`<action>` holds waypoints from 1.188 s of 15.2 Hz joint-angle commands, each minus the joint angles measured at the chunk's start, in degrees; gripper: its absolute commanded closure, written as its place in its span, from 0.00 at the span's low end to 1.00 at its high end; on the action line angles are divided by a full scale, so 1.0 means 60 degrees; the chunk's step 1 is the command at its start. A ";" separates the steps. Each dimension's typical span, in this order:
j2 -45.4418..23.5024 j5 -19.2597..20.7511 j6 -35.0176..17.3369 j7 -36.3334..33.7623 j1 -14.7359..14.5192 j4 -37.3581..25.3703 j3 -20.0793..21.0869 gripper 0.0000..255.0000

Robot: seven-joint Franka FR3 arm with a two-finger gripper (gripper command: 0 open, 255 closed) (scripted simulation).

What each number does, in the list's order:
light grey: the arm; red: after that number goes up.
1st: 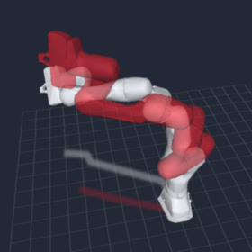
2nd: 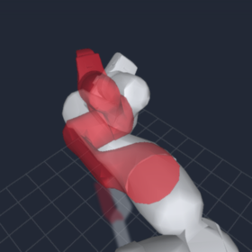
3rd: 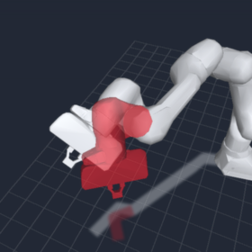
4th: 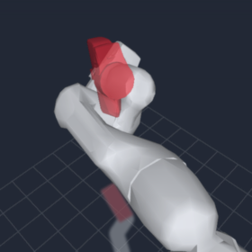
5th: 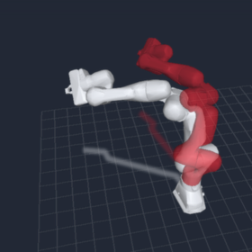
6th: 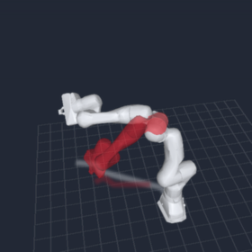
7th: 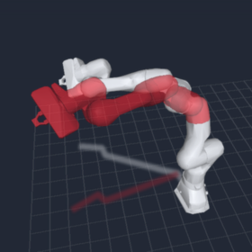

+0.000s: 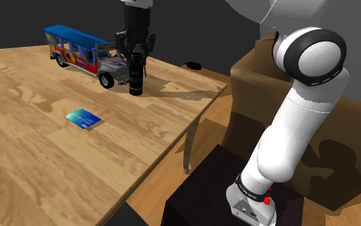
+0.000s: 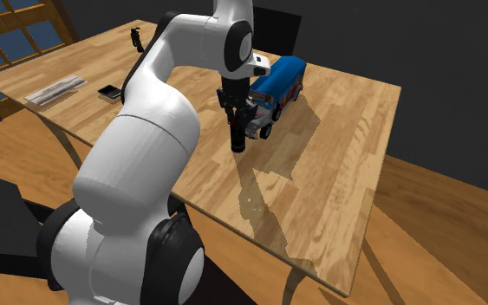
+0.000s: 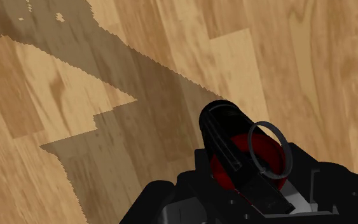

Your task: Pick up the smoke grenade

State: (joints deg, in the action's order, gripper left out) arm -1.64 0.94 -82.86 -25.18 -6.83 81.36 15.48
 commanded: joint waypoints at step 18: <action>-0.1667 0.0530 0.2750 -0.0241 -0.0372 -0.4341 0.0178 1.00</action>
State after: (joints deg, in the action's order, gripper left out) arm -10.99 3.90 -67.23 -26.57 -8.88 56.81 16.50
